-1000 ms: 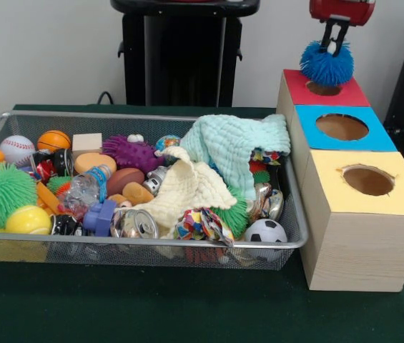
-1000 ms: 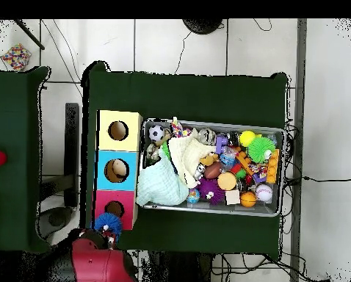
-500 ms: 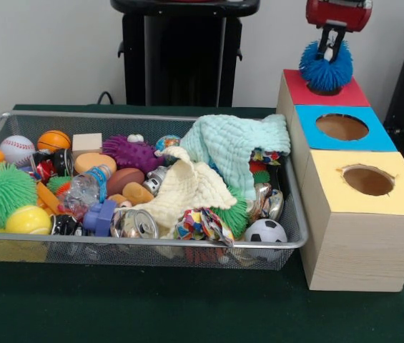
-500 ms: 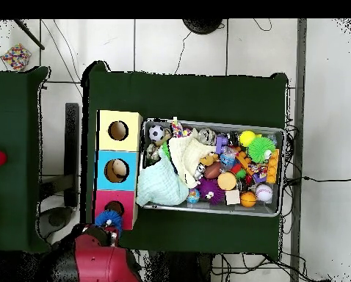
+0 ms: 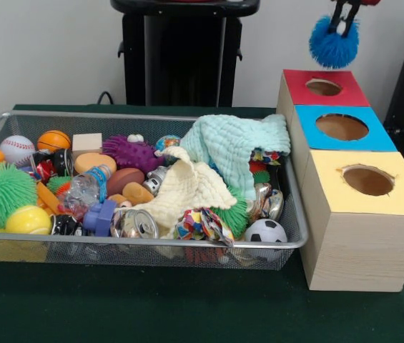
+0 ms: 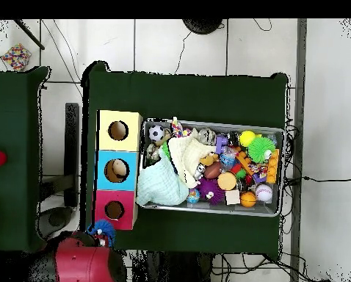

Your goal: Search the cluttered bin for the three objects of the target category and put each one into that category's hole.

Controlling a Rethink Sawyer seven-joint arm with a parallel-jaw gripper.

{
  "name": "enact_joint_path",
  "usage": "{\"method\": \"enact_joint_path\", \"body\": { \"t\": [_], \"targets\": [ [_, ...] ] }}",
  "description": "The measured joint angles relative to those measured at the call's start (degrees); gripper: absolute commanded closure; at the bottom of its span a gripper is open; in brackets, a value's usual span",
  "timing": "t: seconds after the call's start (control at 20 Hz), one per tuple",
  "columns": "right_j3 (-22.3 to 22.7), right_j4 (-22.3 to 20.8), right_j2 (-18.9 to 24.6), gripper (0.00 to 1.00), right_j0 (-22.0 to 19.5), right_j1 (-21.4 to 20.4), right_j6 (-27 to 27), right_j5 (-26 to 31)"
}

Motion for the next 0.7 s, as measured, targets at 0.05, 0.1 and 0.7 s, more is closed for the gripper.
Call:
{"method": "enact_joint_path", "body": {
  "t": [0.05,0.1,0.7],
  "targets": [
    [-0.42,-0.09,-0.27,1.0,0.21,-0.29,0.0,1.34],
    [-1.75,-0.41,-1.14,1.0,0.86,-1.17,0.0,5.41],
    [-12.0,-2.88,-4.85,1.0,-2.37,-8.31,0.0,18.34]
  ]
}}
